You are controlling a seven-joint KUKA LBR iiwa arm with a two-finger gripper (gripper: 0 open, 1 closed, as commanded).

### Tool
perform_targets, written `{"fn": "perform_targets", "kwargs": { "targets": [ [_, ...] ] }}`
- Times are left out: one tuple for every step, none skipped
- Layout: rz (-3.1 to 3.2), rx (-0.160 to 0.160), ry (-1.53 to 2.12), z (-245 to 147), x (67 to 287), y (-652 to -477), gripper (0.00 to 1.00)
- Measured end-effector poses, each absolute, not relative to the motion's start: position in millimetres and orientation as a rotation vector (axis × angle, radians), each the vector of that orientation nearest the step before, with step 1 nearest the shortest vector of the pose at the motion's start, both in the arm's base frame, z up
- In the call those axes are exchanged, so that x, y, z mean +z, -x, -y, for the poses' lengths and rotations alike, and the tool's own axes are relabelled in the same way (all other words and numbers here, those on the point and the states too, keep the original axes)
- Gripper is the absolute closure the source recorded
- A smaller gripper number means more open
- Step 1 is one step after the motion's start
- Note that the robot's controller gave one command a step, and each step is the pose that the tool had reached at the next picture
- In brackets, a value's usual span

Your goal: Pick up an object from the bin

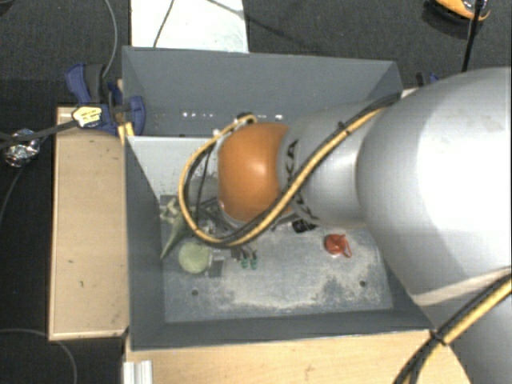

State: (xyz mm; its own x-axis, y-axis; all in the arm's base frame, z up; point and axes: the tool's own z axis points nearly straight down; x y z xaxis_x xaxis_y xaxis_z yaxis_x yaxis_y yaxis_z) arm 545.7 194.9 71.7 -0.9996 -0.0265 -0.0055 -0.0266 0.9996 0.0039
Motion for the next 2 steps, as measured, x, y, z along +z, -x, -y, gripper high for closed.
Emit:
{"fn": "perform_targets", "kwargs": {
  "targets": [
    [-3.141,0.004,0.041,-194,77,-543.7,1.0],
    [-3.146,0.002,0.039,-194,100,-542.3,1.0]
  ]
}}
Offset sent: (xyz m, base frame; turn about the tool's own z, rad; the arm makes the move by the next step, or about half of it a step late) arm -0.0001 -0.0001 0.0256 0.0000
